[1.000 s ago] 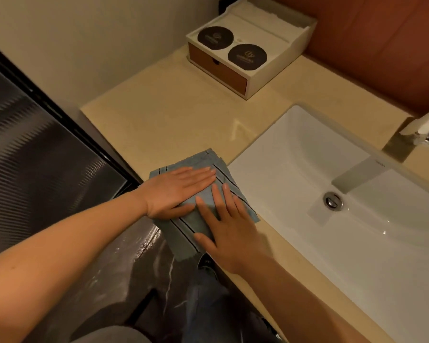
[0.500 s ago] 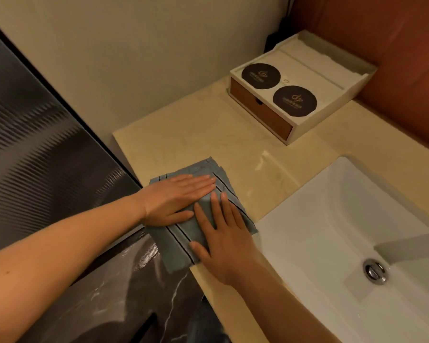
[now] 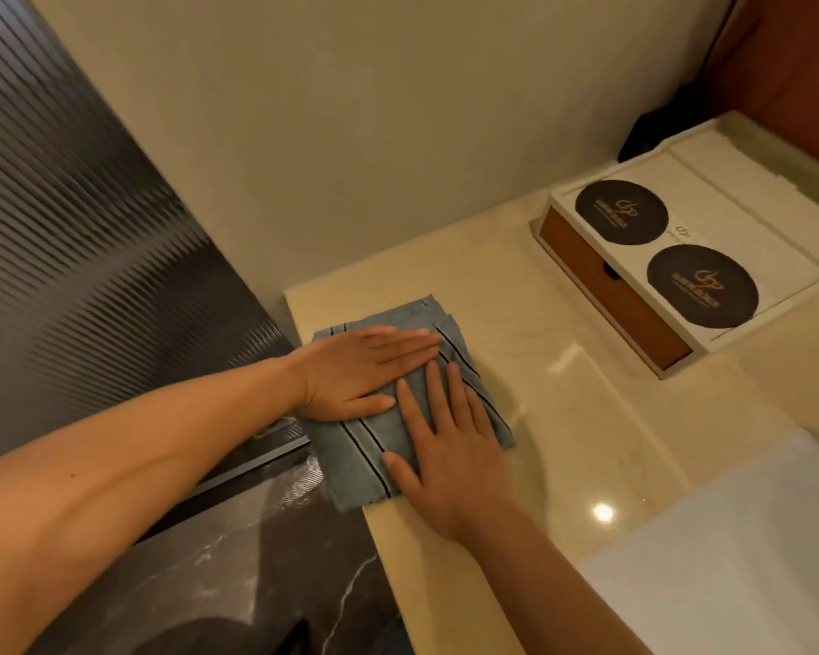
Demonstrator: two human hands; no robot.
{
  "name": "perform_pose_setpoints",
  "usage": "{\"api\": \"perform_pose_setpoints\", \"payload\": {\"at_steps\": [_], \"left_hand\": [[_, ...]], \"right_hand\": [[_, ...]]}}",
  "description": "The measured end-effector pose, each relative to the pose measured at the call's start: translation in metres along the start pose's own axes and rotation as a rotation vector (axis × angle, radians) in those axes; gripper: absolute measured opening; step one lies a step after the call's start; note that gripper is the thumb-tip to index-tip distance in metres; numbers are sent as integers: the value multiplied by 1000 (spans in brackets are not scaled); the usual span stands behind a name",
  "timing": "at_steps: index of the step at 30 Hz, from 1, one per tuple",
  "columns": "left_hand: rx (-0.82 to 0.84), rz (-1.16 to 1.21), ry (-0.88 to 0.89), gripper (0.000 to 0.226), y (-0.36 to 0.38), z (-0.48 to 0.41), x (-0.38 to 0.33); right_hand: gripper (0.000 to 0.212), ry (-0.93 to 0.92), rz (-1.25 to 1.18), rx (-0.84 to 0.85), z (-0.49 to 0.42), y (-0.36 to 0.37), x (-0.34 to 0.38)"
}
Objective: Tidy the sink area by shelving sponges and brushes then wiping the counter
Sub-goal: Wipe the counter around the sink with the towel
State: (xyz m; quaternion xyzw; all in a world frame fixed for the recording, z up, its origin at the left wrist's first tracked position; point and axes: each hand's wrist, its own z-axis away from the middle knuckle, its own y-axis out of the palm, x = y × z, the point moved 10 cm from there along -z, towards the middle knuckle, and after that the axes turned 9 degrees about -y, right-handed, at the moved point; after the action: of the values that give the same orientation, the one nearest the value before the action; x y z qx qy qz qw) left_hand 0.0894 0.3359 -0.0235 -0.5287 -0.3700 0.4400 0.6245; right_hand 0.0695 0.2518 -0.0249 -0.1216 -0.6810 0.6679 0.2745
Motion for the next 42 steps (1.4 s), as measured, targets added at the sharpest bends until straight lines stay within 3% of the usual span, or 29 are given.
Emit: {"api": "perform_pose_setpoints", "payload": {"at_steps": [8,24,32,36,42], "left_hand": [[51,119,-32,69,2,-13,47],[28,135,-101,62,-5,-26,94],[6,299,-246,61,-7,-30,94],[6,294,-287,73,-11,-36,91],[5,304,-315,77,-18,-69,79]], "right_hand": [[69,-44,0,-4,-46,-1,-2],[76,-148,-94,42,-99,-12,-9],[72,-127,-159,45,-102,-11,-14],[64,-114,-77,17,-103,-12,-22],[72,-107,-91,-19,-99,-23,-55]]}}
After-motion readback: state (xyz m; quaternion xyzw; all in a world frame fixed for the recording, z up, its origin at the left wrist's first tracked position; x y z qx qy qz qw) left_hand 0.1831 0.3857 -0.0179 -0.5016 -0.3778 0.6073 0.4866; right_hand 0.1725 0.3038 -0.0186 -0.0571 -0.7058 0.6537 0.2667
